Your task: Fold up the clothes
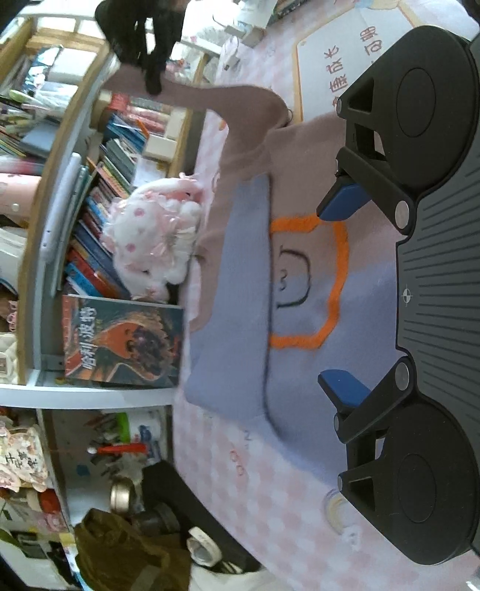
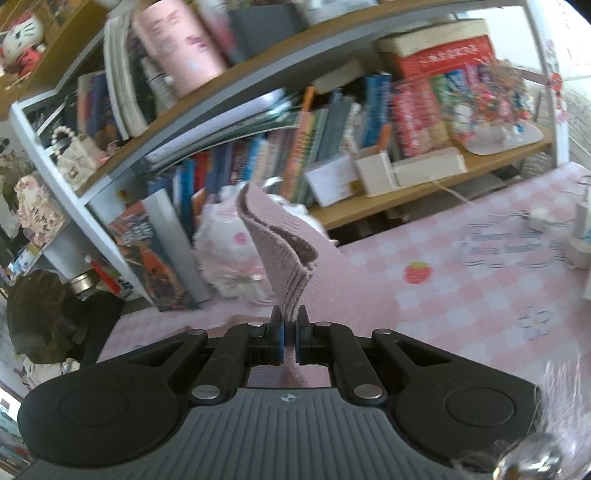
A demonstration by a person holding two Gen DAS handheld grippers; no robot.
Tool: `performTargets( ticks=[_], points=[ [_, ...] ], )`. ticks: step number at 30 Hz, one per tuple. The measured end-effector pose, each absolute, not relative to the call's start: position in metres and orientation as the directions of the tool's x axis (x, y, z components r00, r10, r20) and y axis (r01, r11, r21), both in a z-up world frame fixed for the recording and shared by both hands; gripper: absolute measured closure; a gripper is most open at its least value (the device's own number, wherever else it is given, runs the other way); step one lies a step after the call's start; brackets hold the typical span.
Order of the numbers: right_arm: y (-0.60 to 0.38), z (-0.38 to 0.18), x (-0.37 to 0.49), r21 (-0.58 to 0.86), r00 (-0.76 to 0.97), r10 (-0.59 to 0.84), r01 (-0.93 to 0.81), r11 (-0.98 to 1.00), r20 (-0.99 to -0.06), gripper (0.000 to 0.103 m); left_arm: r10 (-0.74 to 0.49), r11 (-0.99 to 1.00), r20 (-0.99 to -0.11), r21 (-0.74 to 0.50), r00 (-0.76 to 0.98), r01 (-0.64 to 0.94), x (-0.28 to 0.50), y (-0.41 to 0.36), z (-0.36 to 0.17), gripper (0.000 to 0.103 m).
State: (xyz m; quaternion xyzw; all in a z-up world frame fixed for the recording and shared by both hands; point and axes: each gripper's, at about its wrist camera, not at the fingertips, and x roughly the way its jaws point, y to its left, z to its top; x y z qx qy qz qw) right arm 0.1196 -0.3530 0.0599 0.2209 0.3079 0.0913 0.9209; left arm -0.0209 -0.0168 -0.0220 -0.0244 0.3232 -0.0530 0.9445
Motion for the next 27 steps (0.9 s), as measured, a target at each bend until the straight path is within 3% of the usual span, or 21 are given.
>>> performTargets(
  ticks=[12, 27],
  points=[
    [-0.206, 0.073, 0.144, 0.396, 0.801, 0.312, -0.103, 0.913, -0.51, 0.098, -0.225, 0.973, -0.573, -0.086, 0.788, 0.215, -0.016, 0.051, -0.018, 0.013],
    [-0.084, 0.036, 0.173, 0.244, 0.73, 0.297, -0.181, 0.953, -0.616, 0.098, -0.181, 0.983, -0.576, -0.12, 0.797, 0.137, -0.02, 0.107, -0.022, 0.013]
  ],
)
